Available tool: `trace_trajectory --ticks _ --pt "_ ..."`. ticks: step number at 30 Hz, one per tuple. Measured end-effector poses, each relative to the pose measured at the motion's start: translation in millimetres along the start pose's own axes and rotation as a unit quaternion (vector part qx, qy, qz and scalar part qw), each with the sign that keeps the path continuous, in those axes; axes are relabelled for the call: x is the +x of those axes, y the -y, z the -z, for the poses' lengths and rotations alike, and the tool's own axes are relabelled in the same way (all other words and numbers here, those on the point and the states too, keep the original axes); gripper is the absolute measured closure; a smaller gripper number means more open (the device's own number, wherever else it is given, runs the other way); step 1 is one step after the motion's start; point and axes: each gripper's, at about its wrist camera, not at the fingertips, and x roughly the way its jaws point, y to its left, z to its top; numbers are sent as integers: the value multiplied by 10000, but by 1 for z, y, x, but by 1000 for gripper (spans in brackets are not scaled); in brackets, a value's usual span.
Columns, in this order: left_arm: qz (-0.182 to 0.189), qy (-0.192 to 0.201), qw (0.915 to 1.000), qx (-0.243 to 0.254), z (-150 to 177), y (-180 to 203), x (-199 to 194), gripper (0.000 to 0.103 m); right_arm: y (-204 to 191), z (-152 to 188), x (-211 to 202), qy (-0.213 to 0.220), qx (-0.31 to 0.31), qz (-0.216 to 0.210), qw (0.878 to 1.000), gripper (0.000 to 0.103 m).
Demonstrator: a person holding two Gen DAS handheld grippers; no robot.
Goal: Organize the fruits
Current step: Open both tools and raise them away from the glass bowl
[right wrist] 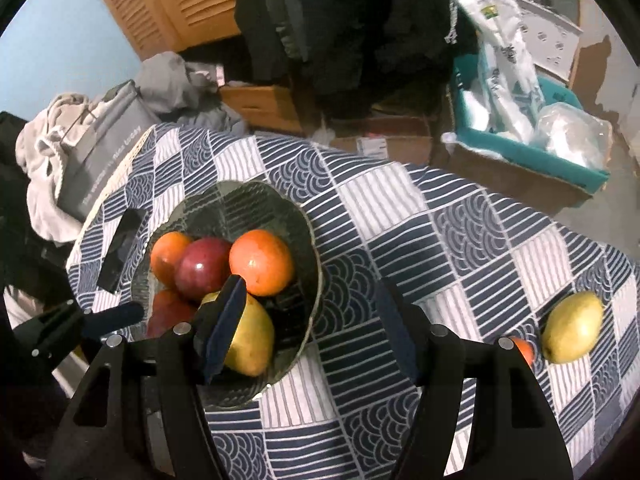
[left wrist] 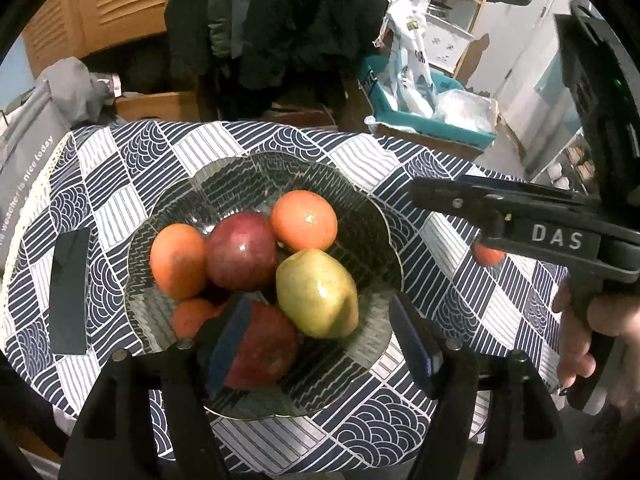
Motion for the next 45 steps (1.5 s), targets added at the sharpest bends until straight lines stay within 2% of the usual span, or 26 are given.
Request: trace_trajectory --ticks 10,20,29,45 --pt "66 318 9994 -81 -11 12 -23 29 9 5 -41 386 -93 622 9973 31" --pt "163 559 9983 -84 -16 26 -42 27 17 15 -81 765 -155 1266 9889 28" --pt "272 820 9963 27 -21 48 -61 23 22 26 -112 992 -162 1489 9837 27" --pt "375 944 9944 306 -27 89 -69 22 49 53 -162 1265 3 1785 9758 25"
